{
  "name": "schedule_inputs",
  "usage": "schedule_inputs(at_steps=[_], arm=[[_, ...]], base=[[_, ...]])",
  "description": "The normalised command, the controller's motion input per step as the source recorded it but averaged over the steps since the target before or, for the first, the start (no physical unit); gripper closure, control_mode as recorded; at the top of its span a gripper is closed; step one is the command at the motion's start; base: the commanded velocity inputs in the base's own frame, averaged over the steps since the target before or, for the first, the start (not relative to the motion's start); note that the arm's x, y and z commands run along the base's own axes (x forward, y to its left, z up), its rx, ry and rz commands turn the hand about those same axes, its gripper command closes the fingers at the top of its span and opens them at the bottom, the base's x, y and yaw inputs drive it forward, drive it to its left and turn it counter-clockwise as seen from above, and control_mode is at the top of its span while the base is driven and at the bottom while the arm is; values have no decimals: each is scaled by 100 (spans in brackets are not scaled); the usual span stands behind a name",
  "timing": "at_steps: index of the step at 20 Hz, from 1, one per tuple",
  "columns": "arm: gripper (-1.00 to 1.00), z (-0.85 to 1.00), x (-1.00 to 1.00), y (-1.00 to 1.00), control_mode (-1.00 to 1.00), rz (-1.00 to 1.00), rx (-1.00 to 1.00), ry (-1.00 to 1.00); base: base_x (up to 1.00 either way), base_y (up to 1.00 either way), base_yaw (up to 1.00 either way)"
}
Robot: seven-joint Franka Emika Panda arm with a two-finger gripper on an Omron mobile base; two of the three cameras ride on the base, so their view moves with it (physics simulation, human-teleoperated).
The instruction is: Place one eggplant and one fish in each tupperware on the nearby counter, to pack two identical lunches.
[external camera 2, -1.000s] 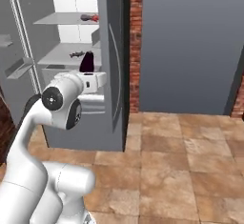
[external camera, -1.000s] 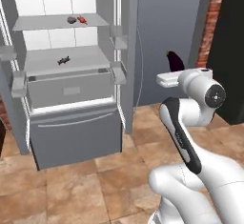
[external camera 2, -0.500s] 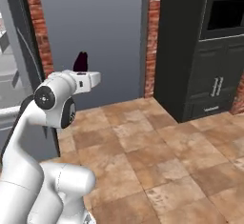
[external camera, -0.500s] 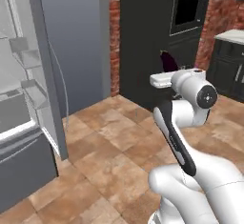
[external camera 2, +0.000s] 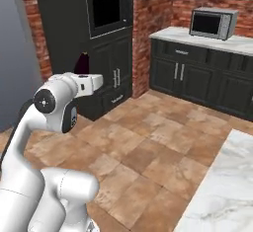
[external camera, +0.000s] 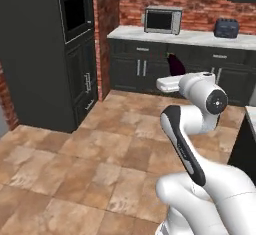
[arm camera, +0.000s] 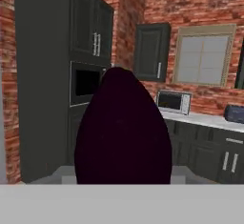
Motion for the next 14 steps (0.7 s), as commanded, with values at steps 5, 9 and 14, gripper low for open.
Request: schedule_inputs(at_steps=[5, 9, 14], arm=[[100, 0, 0, 0, 100, 0, 0, 0], [100, 0, 0, 0, 100, 0, 0, 0], [100, 0, 0, 0, 100, 0, 0, 0]], base=[[95, 38, -76], [100, 85, -53], [100, 67, -46]])
